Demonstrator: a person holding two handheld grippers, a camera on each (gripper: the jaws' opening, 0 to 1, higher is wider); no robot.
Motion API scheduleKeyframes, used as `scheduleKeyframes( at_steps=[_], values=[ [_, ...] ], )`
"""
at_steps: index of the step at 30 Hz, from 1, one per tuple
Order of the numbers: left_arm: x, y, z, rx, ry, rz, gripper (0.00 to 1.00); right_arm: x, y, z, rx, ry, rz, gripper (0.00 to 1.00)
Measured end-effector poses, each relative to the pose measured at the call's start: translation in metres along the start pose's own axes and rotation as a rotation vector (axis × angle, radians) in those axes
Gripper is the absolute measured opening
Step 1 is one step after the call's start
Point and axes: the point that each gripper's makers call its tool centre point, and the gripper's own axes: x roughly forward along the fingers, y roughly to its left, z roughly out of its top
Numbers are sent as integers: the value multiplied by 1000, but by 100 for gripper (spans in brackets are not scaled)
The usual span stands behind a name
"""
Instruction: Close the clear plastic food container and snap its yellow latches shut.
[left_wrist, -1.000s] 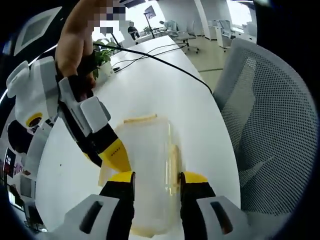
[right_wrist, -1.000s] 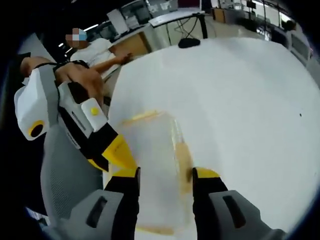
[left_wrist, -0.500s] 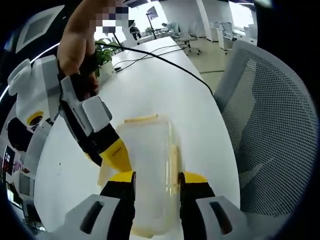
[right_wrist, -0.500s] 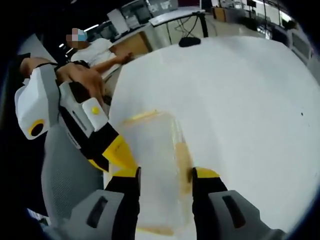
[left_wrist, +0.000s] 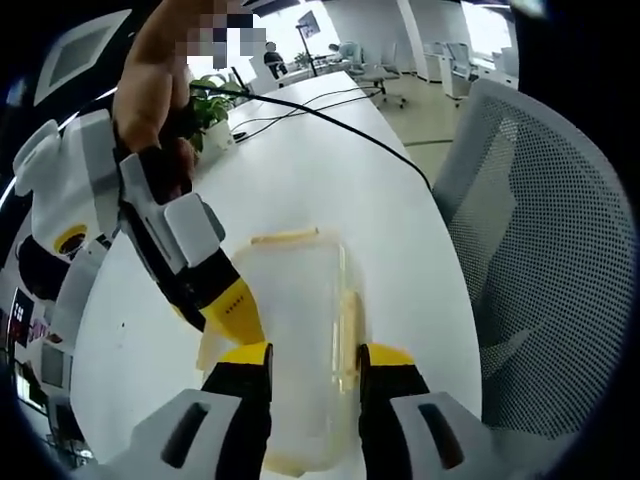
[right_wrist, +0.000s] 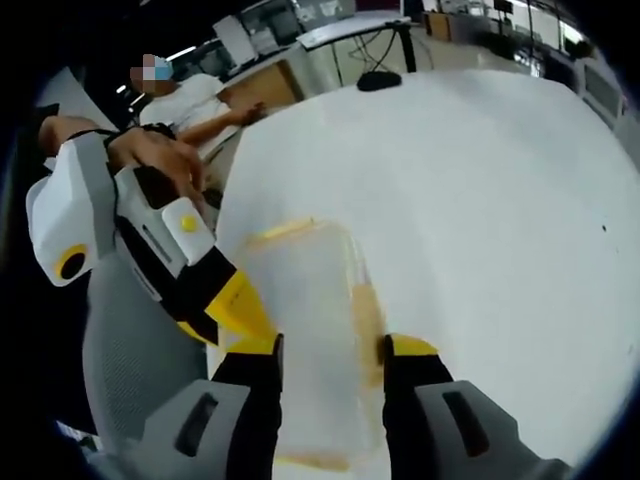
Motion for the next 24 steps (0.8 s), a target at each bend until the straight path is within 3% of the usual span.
scheduleKeyframes(
  at_steps=[4, 16, 24],
  values=[
    [2, 0, 1, 29, 12, 4, 24, 1, 0, 0, 15, 1, 3, 34],
    [3, 2, 1, -12, 16, 29, 23, 0, 0, 0, 16, 39, 32, 31],
    [2, 0, 1, -6, -4, 34, 25, -3, 1, -3, 13, 29, 25, 34]
  ],
)
